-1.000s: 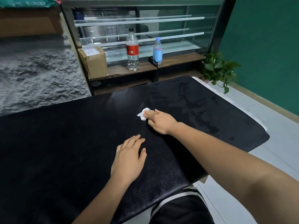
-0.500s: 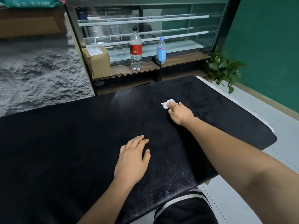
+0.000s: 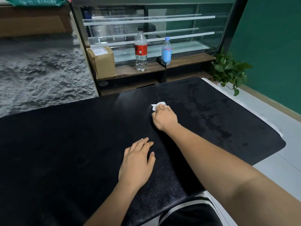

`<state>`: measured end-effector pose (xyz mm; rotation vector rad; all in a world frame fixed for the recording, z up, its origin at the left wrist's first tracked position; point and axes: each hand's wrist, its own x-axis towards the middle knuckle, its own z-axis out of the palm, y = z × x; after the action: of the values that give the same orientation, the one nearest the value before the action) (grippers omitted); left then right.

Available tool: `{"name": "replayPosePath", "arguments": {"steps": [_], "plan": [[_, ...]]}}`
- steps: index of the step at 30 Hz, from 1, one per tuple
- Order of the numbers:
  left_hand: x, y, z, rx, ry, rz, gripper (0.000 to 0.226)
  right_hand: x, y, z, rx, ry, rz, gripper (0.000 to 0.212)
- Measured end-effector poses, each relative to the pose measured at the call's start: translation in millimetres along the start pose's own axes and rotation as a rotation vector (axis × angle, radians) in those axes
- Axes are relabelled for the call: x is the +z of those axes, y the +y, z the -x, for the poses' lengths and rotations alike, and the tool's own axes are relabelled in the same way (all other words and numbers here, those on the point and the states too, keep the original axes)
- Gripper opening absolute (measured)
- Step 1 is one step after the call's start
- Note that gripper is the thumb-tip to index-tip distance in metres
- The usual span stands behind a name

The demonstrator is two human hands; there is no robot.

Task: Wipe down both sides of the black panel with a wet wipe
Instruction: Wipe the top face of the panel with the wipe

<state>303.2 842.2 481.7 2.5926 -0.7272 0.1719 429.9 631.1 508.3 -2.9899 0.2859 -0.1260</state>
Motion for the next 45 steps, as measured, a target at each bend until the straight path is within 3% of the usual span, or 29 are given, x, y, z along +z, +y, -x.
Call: {"name": "replayPosePath", "arguments": {"steps": [8,13,17,22,35,45], "plan": [[0,-1,-1,0.000,-0.003,0.013,0.045,-5,0,3,-0.138,-0.083,-0.167,0.037],[-4,-4,-4,0.004,-0.021,0.062,0.043,-7,19,25,-0.149,0.009,-0.252,0.041],[-11,-8,-20,0.009,-0.030,0.076,0.036,-3,43,37,-0.128,0.046,-0.206,0.037],[-21,-11,-68,-0.009,-0.042,0.132,0.037,3,67,38,-0.137,0.066,-0.137,0.050],[24,-16,-199,0.231,-0.119,-0.075,0.044,15,83,36,-0.141,0.083,-0.203,0.063],[42,-15,-242,0.355,-0.150,0.003,0.041,18,79,34,-0.112,0.159,-0.186,0.063]]}}
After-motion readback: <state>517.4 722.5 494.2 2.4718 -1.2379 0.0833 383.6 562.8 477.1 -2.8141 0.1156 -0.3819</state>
